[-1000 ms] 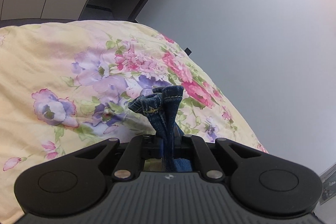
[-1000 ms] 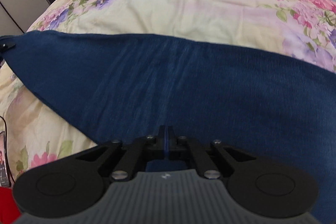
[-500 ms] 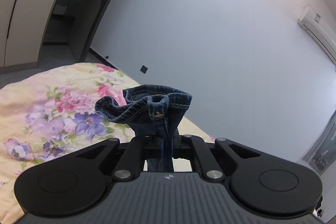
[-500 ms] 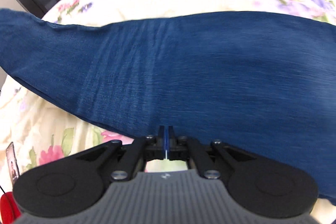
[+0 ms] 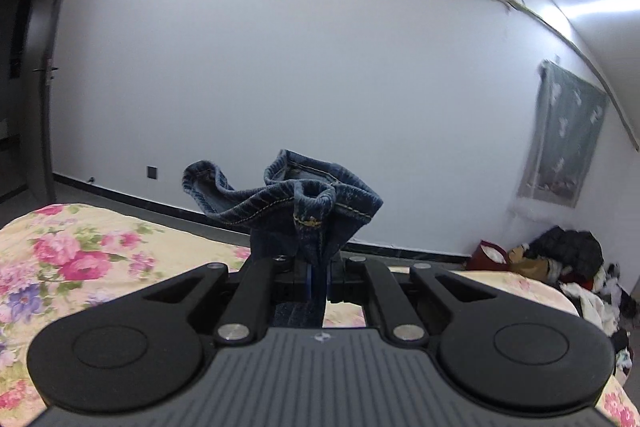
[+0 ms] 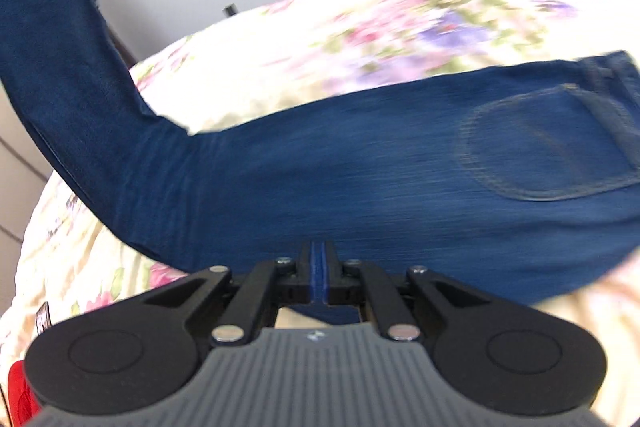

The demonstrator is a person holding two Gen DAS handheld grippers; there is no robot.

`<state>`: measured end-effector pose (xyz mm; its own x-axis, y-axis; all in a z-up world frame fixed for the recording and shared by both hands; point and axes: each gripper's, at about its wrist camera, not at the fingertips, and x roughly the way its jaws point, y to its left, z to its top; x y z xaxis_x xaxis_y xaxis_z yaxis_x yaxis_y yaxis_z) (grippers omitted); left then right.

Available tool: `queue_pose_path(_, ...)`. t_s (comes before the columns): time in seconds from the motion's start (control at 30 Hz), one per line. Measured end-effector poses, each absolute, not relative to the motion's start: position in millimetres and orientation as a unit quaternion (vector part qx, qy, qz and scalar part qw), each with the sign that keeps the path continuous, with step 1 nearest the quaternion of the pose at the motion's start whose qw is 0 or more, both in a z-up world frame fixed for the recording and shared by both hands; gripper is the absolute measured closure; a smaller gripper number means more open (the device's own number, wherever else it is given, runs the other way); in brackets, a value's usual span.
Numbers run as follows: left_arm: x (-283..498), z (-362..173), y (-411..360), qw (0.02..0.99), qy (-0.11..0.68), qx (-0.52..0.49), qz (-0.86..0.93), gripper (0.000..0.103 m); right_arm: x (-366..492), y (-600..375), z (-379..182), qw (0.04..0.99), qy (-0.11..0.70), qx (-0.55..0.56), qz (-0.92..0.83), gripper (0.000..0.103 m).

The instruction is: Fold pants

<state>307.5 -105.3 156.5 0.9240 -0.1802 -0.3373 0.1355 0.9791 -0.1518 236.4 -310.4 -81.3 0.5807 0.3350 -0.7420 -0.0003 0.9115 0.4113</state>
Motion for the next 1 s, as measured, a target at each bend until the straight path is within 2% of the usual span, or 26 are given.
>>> queue_pose_path(0.13, 326.4, 100.6, -203.9, 0.964, 0.232, -0.017, -0.132, 0.098, 209.0, -375.2, -87.0, 0.87, 0.441, 0.21, 0.064, 0.103)
queue_pose_path(0.3, 318.0, -5.2, -308.3, 0.911, 0.35, 0.072, -0.205, 0.097, 187.5, -431.7, -102.9, 0.86, 0.45, 0.24, 0.03, 0.103)
queue_pose_path(0.4, 300.0, -54.1, -337.5, 0.875, 0.404, 0.119, -0.24, 0.097, 171.4, -462.0, -116.1, 0.853, 0.46, 0.244, 0.018, 0.103)
queue_pose_path(0.6, 288.0, -83.8, -345.1, 0.817, 0.484, 0.132, -0.285, 0.093, 162.6, -482.1, -125.7, 0.848, 0.468, 0.246, 0.019, 0.103)
queue_pose_path(0.7, 298.2, -90.9, -339.0, 0.786, 0.524, 0.102, -0.313, 0.08, 168.2, -479.7, -123.4, 0.852, 0.463, 0.241, 0.024, 0.101)
queue_pose_path(0.73, 299.3, -91.9, -336.7, 0.781, 0.528, 0.099, -0.319, 0.077, 171.1, -478.2, -121.6, 0.855, 0.46, 0.24, 0.024, 0.095)
queue_pose_path(0.77, 299.5, -92.1, -334.5, 0.778, 0.528, 0.099, -0.326, 0.075, 171.1, -478.0, -119.2, 0.857, 0.456, 0.24, 0.023, 0.084)
queue_pose_path(0.83, 299.8, -90.6, -331.2, 0.77, 0.53, 0.094, -0.341, 0.06, 170.6, -476.9, -113.9, 0.861, 0.448, 0.241, 0.021, 0.069)
queue_pose_path(0.87, 298.4, -88.8, -328.4, 0.766, 0.531, 0.089, -0.351, 0.054, 171.2, -475.8, -110.9, 0.862, 0.444, 0.242, 0.021, 0.067)
queue_pose_path(0.9, 298.4, -86.7, -326.5, 0.761, 0.531, 0.081, -0.364, 0.042, 171.7, -475.3, -109.0, 0.863, 0.441, 0.244, 0.022, 0.067)
queue_pose_path(1.0, 294.1, -75.3, -320.3, 0.766, 0.515, 0.076, -0.377, 0.041, 174.6, -478.2, -105.1, 0.862, 0.429, 0.27, 0.023, 0.067)
